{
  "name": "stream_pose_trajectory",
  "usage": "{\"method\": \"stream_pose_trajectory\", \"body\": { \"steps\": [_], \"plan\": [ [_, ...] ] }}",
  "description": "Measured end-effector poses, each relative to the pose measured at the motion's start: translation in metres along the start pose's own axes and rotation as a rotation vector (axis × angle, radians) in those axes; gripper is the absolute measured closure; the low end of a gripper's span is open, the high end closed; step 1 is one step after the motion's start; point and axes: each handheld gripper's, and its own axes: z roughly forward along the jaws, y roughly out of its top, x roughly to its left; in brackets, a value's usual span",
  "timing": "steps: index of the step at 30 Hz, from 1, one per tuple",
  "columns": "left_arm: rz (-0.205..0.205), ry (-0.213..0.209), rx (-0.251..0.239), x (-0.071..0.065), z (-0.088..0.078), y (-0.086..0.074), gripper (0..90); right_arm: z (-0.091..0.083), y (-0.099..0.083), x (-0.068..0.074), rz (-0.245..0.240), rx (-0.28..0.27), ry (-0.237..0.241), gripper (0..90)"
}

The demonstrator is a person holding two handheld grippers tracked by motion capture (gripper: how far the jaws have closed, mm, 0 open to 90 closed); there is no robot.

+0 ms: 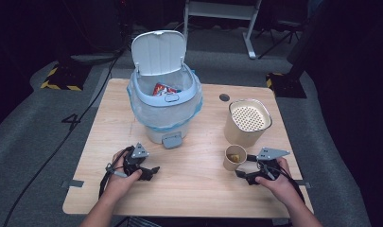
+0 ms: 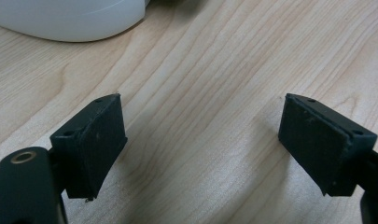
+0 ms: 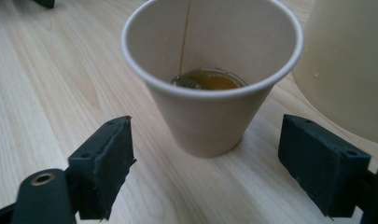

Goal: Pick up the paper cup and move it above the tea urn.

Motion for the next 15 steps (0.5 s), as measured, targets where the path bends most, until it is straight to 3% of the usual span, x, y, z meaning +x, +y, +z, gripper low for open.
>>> {"method": "stream_pose_trajectory", "body": {
  "steps": [6, 15],
  "plan": [
    [0.004, -0.006, 0.002, 0.001, 0.000, 0.001, 15.0, 0.016, 0.005, 0.003, -0.021, -0.030, 0.001, 18.9],
    [0.005, -0.004, 0.002, 0.001, 0.000, 0.001, 15.0, 0.027, 0.007, 0.003, -0.007, -0.052, -0.023, 24.6]
  ]
}}
